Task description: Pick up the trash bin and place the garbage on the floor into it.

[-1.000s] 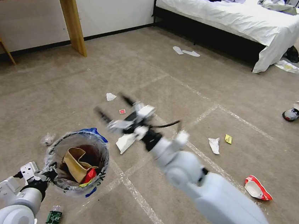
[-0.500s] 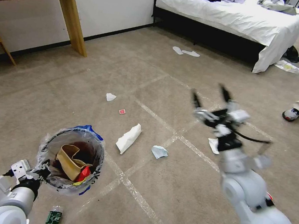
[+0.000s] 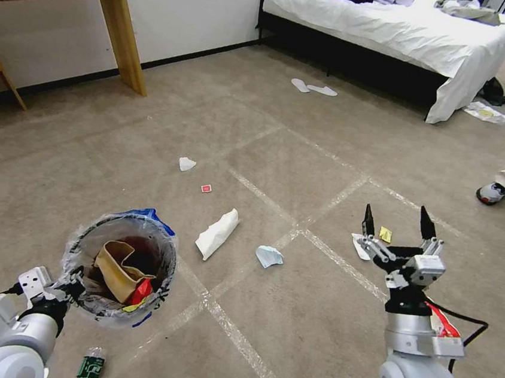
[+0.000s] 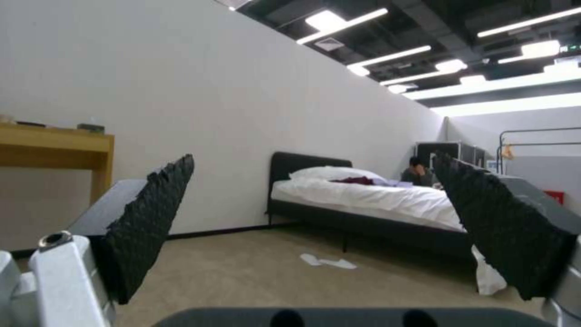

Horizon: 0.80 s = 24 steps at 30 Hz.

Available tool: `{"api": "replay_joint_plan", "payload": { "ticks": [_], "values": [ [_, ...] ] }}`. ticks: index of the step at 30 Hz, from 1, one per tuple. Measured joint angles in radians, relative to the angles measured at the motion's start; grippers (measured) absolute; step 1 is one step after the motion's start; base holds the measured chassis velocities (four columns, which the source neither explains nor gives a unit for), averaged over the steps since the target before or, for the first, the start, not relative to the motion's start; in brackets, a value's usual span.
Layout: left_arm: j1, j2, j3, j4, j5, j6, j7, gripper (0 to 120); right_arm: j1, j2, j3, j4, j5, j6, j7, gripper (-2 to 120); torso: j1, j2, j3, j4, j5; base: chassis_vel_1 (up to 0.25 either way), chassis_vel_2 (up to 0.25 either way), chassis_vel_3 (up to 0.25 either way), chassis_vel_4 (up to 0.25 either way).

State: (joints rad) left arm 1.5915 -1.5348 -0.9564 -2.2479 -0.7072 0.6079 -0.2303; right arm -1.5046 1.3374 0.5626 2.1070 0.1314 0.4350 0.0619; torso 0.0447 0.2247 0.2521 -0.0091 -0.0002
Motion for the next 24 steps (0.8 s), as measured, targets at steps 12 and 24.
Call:
{"api": "replay_joint_plan", "payload": {
  "ticks": [12,24],
  "values": [
    [0.004,0.004,-0.003,-0.005,-0.005,0.000,0.000,1,-0.007,0.012,-0.019,-0.019,-0.012,0.012,-0.004,100,0.000,0.000,0.000,-0.0002,0.0002,-0.069,0.071,0.075,-0.071],
    [0.000,-0.004,0.007,-0.001,-0.002,0.000,0.001,1,-0.005,0.011,-0.035,-0.030,-0.016,0.012,-0.006,100,0.000,0.000,0.000,-0.0002,0.0000,-0.098,0.098,0.090,-0.101]
  ]
}}
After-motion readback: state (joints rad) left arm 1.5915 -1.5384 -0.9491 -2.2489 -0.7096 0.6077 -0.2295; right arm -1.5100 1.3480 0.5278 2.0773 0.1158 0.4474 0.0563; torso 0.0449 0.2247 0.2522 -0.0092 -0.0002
